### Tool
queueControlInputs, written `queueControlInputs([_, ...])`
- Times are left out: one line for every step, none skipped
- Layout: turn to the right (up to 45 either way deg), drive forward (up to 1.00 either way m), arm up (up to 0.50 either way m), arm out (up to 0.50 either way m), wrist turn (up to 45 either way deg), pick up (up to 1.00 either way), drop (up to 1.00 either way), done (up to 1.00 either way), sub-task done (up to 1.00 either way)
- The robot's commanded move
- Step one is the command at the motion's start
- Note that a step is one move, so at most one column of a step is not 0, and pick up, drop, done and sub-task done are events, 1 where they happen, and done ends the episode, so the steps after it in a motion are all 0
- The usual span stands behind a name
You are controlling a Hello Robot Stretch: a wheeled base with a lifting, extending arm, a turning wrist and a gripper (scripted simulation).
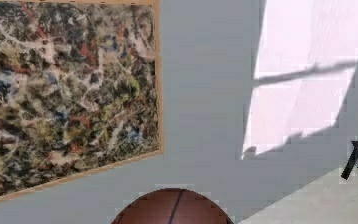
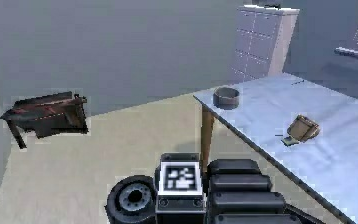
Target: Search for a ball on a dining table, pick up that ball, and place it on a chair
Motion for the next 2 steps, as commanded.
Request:
queueControlInputs([-45.0,0.00,0.00,0.00,0.0,0.00,0.00,0.00,0.00])
queueControlInputs([-45.0,0.00,0.00,0.00,0.0,0.00,0.00,0.00,0.00])
